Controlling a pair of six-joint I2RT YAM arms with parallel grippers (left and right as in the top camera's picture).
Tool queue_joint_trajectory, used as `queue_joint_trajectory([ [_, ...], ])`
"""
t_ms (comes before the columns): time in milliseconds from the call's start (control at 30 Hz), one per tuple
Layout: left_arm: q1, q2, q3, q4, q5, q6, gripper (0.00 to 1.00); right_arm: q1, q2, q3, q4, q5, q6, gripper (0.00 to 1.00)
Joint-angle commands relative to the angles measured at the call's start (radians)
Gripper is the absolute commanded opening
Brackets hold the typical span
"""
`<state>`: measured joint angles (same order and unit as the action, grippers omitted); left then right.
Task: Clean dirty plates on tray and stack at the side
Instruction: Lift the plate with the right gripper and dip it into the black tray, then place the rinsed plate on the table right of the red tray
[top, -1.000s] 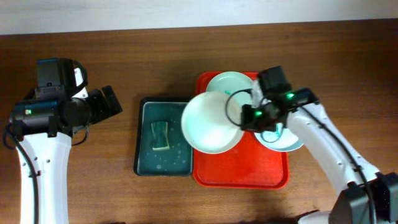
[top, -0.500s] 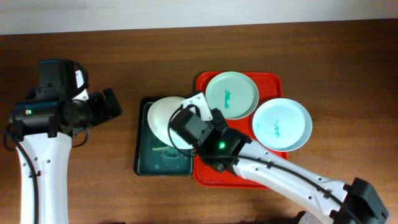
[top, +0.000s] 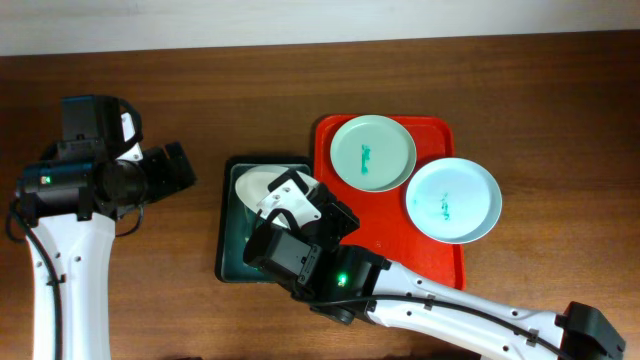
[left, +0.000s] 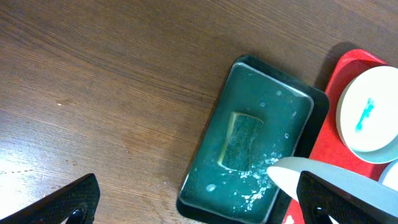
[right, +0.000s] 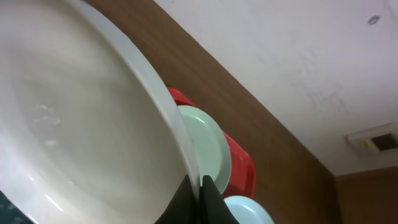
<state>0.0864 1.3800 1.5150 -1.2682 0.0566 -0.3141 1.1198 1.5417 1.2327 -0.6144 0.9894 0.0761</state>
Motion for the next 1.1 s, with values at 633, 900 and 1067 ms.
queue_joint_trajectory([
  [633,0.004,-0.006,0.009,0.000,0.008,0.002,1.00,-0.068,0.006,0.029,-0.006,-0.412,0.267,0.04],
  [900,0.004,-0.006,0.009,-0.001,0.008,0.002,1.00,-0.617,-0.230,0.140,-0.259,-0.950,0.565,0.04],
  [1067,0.004,-0.006,0.009,-0.001,0.008,0.002,0.99,-1.354,-0.248,0.134,-0.481,-0.963,0.447,0.04],
])
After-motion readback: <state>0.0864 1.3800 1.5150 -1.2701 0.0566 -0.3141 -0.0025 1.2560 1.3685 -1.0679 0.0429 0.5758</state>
